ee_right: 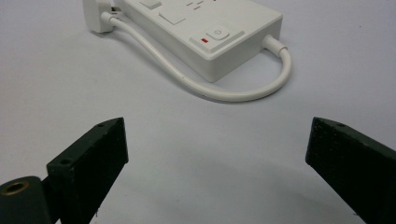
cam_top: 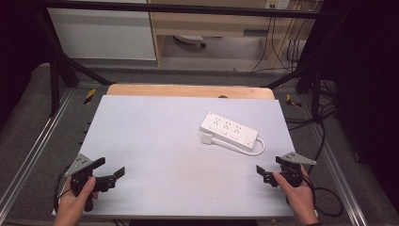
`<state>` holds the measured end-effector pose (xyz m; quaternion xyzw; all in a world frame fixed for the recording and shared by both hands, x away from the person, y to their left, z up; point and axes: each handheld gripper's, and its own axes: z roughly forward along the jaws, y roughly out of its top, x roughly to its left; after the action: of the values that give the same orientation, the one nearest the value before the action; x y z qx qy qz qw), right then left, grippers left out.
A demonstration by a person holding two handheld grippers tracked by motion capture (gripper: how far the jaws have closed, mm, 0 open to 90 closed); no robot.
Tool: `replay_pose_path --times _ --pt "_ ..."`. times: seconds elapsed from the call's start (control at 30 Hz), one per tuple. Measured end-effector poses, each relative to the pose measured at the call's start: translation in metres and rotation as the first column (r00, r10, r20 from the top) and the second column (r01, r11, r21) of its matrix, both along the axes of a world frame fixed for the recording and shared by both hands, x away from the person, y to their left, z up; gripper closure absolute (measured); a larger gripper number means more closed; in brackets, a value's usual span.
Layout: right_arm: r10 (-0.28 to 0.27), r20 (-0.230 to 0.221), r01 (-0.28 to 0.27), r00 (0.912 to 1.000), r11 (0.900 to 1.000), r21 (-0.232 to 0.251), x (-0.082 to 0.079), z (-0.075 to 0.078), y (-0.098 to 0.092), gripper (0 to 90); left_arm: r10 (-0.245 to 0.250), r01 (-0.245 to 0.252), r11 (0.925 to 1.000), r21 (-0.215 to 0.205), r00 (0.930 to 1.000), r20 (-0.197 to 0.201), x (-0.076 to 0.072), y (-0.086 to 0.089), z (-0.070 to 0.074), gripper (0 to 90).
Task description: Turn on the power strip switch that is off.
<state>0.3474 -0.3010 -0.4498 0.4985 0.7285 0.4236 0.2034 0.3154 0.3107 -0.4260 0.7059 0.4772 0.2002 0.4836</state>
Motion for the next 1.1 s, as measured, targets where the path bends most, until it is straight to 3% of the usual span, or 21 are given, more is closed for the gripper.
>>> replay_pose_path --times 0.63,0.67,1.1 --pt "0.018 -0.028 -0.019 0.9995 1.0 -0.024 0.003 0.008 0.003 5.1 0.004 -0.003 0.9997 0.022 0.9997 -0.024 0.002 -0.002 -0.003 6.5" --pt "0.015 -0.046 -0.016 0.9988 1.0 -0.019 0.003 0.01 0.004 5.1 0.005 -0.004 0.9997 0.023 0.9997 -0.025 0.002 -0.002 -0.003 6.5" --pt "0.032 -0.04 -0.033 0.9987 0.999 -0.022 0.004 0.014 0.005 5.4 0.001 0.0 0.9995 0.032 0.9996 -0.029 0.003 -0.004 -0.004 6.5"
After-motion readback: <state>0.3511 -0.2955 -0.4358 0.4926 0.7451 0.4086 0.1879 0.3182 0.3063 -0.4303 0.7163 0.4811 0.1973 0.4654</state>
